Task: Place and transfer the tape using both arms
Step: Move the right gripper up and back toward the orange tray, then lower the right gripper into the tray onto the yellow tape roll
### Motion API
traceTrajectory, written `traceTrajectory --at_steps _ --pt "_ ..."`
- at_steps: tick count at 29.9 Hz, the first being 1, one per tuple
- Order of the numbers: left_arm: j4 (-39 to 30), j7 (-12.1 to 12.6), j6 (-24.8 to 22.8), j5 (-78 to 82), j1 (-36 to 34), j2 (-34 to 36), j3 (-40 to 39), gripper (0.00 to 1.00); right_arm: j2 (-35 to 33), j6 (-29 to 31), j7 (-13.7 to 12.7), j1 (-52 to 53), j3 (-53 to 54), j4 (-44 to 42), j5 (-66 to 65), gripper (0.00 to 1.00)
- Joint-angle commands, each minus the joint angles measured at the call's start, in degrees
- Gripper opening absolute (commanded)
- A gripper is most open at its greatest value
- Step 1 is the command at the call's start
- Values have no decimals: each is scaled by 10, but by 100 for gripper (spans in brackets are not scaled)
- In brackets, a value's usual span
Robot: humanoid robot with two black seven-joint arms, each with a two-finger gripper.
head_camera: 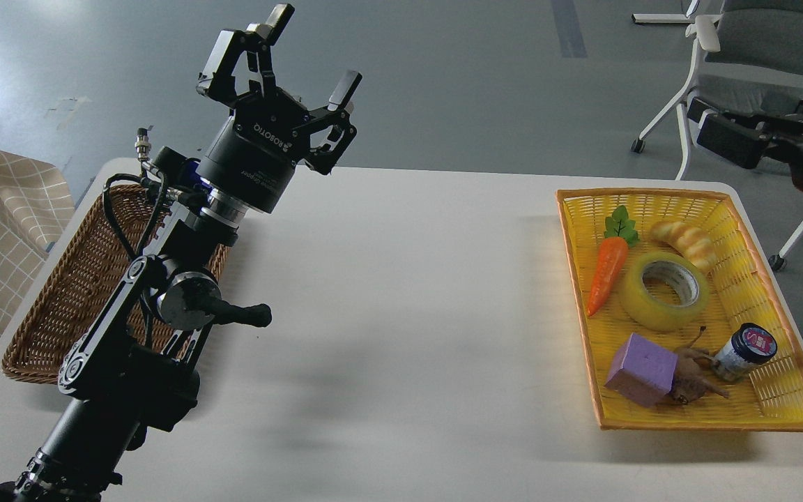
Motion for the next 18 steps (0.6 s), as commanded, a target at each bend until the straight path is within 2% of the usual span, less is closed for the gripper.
traceTrajectory --at_steps 1,9,14,18 --pt "1 0 -1 -1 1 2 -1 98 3 0 1 5 -38 -41 -66 100" --pt "2 0 -1 -1 1 -1 0 98 16 0 0 33 -100 -70 -69 100" --pt "2 0 -1 -2 2 -1 0 98 81 0 -10 -14 -90 -68 -66 100" --pt "2 0 -2 -3 1 3 1 98 95 0 -14 -41 -80 -68 -63 100"
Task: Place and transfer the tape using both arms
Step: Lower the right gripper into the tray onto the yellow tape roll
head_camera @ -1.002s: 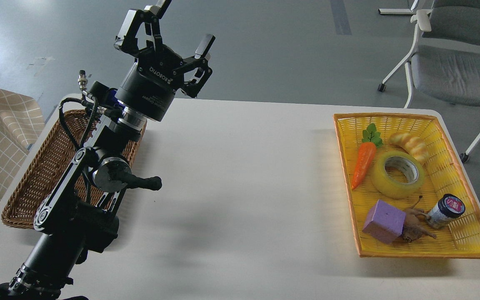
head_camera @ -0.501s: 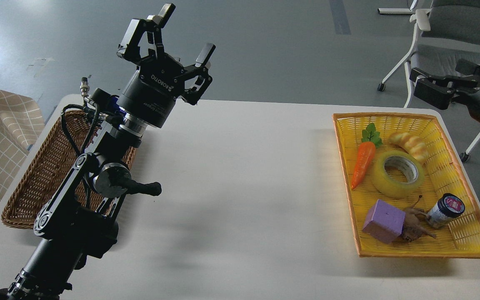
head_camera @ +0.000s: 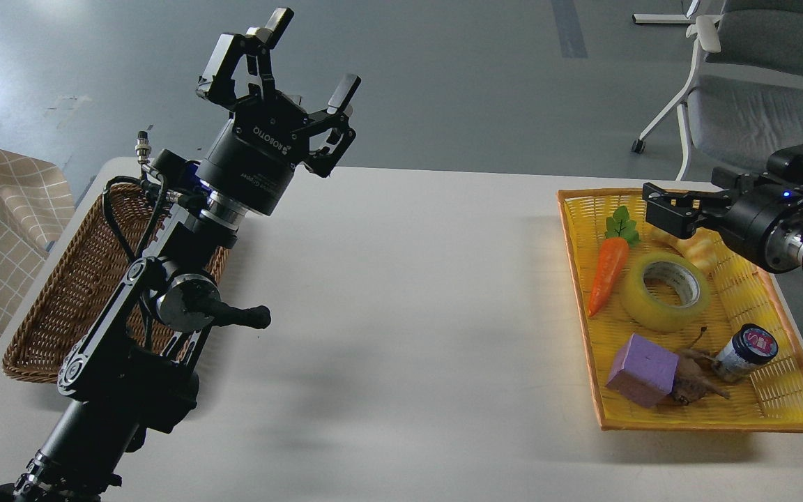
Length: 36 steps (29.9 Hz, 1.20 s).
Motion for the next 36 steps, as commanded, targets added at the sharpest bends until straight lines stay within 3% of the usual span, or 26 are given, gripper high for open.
traceTrajectory --at_steps 1,5,10,20,36 --pt "0 0 -1 -1 -2 5 3 98 22 0 -9 -35 7 -3 1 100" --pt "0 0 -1 0 -2 5 1 98 45 0 -15 -79 25 -4 -2 100" --pt "-1 0 0 0 -2 3 0 98 55 0 -46 -108 26 -3 -10 100" --pt "-11 0 0 1 -2 4 -1 98 60 0 -47 -102 25 -26 -67 99" --pt "-22 0 0 0 -3 4 -1 98 136 0 -46 -80 21 -78 -67 99"
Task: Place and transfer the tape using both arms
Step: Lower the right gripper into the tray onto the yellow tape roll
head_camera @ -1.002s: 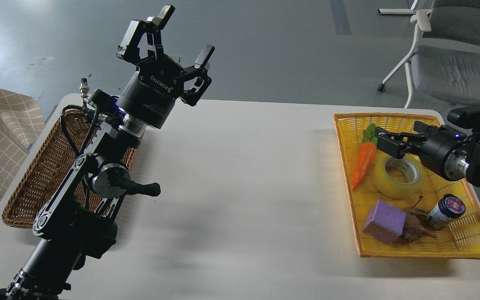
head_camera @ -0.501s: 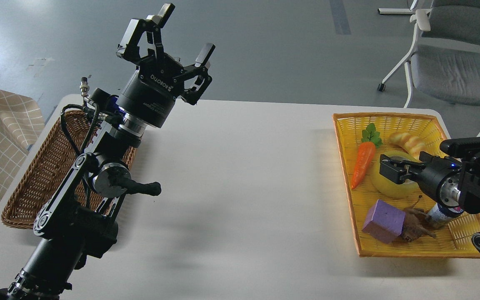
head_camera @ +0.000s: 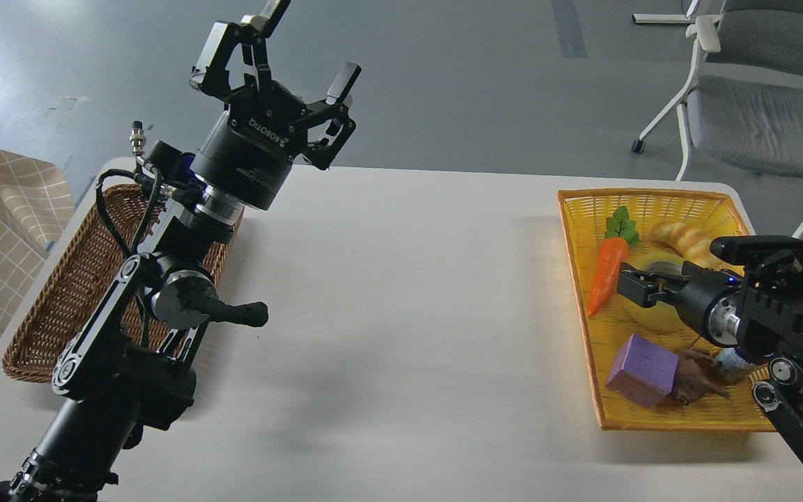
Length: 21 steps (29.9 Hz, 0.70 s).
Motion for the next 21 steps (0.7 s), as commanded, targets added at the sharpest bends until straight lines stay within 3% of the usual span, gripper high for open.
traceTrajectory --at_steps 1,21 --pt "0 0 0 0 0 1 0 98 6 0 0 3 0 0 0 99" --pt "-2 0 -1 0 -1 3 -1 98 8 0 6 42 -55 -87 0 98"
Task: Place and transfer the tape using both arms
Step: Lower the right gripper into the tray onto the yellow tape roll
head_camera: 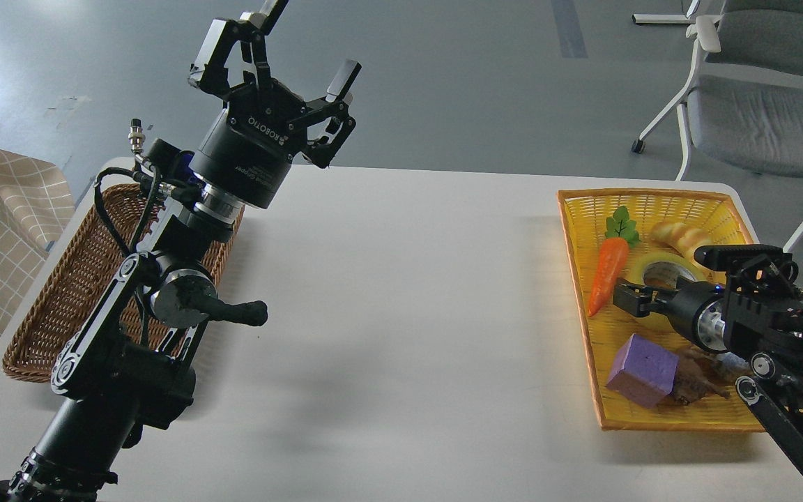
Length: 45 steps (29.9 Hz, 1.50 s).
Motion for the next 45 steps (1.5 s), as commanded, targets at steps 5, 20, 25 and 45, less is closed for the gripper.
traceTrajectory --at_steps 5,20,25,45 --pt "0 -1 -1 0 0 1 -1 98 0 0 0 3 -5 -3 0 98" --pt "2 0 -1 -2 -3 3 -1 98 5 0 0 3 -6 -9 0 83" --pt "2 0 -1 -2 -3 3 -1 98 8 0 -1 3 -6 -11 0 75" --pt "4 -1 -1 -2 -7 7 -1 98 10 0 -7 9 -6 -15 0 42"
